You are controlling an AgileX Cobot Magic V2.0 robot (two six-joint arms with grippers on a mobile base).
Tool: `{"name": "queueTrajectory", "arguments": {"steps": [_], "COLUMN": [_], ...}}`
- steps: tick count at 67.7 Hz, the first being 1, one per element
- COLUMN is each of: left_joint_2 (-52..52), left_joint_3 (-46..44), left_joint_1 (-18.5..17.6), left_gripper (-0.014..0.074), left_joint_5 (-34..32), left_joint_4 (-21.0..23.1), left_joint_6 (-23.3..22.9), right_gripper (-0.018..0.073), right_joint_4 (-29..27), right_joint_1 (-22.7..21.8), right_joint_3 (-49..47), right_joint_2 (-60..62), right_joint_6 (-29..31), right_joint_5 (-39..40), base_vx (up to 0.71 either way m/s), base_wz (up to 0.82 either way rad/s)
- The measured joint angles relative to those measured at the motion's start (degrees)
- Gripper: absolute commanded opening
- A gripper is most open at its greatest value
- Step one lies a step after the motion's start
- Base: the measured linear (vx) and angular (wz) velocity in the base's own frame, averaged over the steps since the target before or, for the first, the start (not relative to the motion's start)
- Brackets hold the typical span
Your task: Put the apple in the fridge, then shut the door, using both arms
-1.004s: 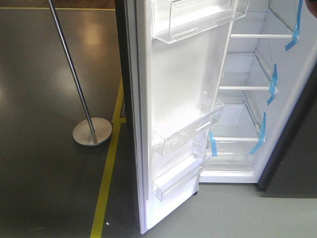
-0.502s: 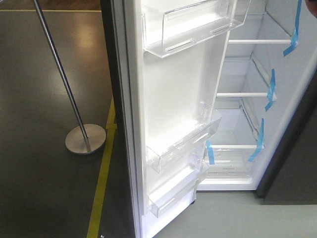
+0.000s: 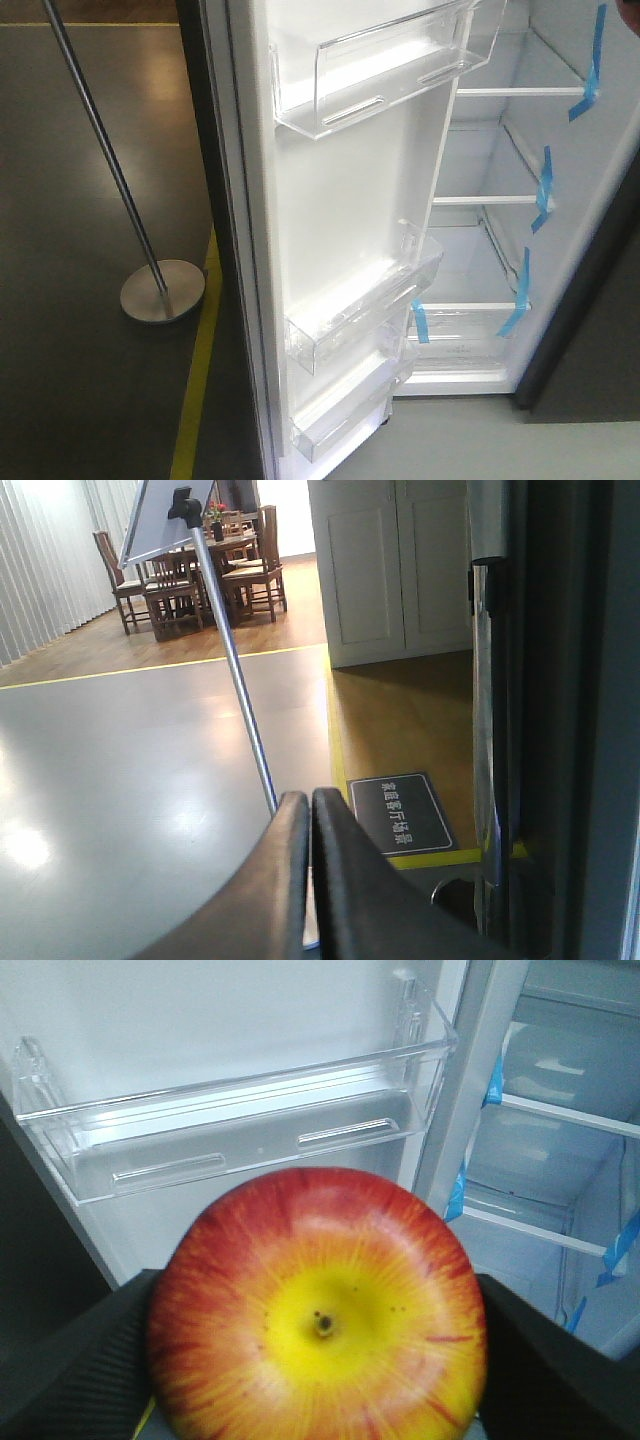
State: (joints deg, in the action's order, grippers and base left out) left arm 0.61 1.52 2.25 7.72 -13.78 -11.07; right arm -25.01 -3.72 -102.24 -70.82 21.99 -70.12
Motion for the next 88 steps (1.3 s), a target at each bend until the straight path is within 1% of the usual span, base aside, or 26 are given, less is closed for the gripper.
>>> {"name": "queueTrajectory", "arguments": {"steps": [88], "left_joint_2": [0.0], "left_joint_3": [0.0], "left_joint_1": [0.0], "left_gripper": [-0.0008], "left_joint_5": [0.0], "left_joint_4": [0.0], "left_joint_6": [0.0], "right_gripper": [0.0091], "right_joint_4": [0.0], "right_joint_1": [0.0], "right_joint_3": [0.0], "right_joint_2": [0.0], "right_joint_6": [0.0], "right_joint_5": [0.0], "base_vx": [0.05], "base_wz": [-0.01]}}
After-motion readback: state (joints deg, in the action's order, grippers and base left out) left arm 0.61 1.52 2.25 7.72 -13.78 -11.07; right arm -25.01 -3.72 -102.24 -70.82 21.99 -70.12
